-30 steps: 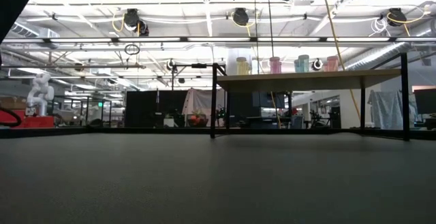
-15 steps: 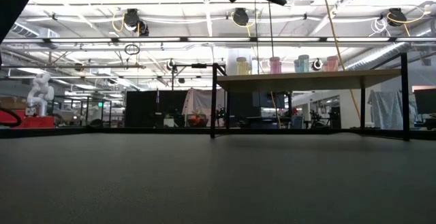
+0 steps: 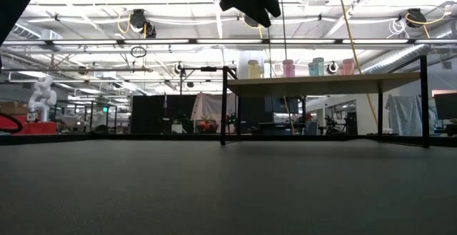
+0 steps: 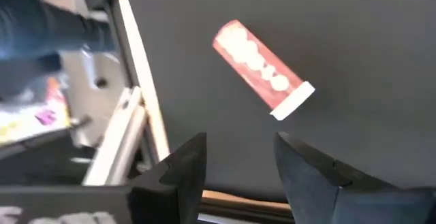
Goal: Pick and place medicine bottles onto shelf by color
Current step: Put the orange pill bottle on the shelf aligned with the other orange pill bottles
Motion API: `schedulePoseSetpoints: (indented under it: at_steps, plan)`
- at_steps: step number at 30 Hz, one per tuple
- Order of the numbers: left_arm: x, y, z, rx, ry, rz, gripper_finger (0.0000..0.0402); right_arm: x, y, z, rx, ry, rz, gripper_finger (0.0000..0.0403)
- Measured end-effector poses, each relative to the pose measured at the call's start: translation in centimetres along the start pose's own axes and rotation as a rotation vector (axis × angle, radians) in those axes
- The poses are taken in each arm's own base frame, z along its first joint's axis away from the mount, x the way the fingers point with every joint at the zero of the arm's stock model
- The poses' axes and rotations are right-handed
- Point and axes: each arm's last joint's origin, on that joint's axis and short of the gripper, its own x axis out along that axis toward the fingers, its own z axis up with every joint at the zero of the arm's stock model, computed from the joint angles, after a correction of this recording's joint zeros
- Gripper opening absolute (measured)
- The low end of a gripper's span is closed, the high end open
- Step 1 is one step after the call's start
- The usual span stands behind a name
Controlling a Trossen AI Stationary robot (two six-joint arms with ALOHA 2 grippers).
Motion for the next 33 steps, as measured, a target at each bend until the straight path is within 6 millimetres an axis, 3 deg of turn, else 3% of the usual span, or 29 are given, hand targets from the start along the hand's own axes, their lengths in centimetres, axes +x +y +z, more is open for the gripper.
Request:
schedulePoseSetpoints:
  at_steps: [15, 22, 33]
  plan:
    - [0.0, 0.1, 0.6, -0.060, -0.061, 0.016, 0.0173, 1.1, -0.5, 0.1, -0.415, 0.013, -0.094, 0.0165]
    - [-0.2, -0.3, 1.6, -0.143, -0.172, -0.022, 0.0173, 2.1, -0.7, 0.5, -0.559, -0.042, -0.175, 0.0165]
    - [-0.2, -0.3, 1.7, -0.198, -0.176, -0.029, 0.0173, 3.3, -0.7, 0.6, -0.751, -0.007, -0.199, 0.0164]
